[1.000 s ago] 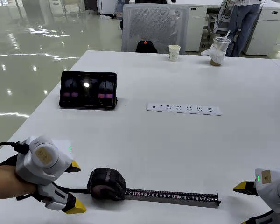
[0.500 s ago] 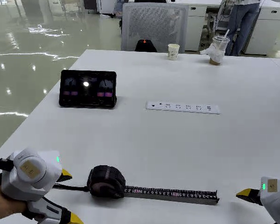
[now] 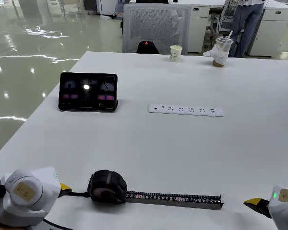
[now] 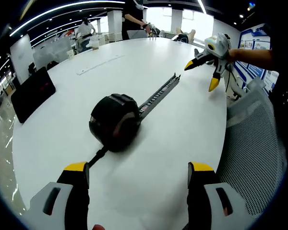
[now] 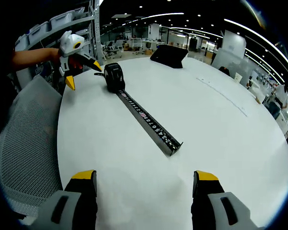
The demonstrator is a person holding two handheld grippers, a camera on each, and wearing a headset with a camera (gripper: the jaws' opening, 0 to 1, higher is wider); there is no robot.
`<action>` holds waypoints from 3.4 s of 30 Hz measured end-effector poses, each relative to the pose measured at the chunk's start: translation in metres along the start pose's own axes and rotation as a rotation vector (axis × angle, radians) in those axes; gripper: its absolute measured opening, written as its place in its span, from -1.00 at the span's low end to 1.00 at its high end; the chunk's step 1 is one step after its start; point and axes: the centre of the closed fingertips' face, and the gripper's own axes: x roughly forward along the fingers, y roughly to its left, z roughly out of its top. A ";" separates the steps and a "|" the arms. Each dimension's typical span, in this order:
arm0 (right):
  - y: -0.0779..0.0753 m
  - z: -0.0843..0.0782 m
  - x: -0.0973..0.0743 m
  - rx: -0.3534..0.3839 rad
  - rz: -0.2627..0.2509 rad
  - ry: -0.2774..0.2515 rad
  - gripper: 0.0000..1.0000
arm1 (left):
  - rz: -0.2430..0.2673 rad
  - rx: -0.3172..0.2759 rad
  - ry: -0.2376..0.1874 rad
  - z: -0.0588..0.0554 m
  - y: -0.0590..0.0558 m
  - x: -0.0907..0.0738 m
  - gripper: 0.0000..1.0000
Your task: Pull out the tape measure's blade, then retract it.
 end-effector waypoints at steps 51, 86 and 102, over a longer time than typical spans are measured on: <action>0.040 0.054 -0.022 0.192 -0.157 -0.364 0.98 | 0.203 -0.175 -0.315 0.033 -0.037 -0.022 0.98; 0.052 0.065 -0.027 0.227 -0.191 -0.389 0.98 | 0.318 -0.288 -0.377 0.051 -0.042 -0.027 0.98; 0.052 0.065 -0.025 0.231 -0.183 -0.393 0.98 | 0.356 -0.316 -0.352 0.046 -0.038 -0.025 0.96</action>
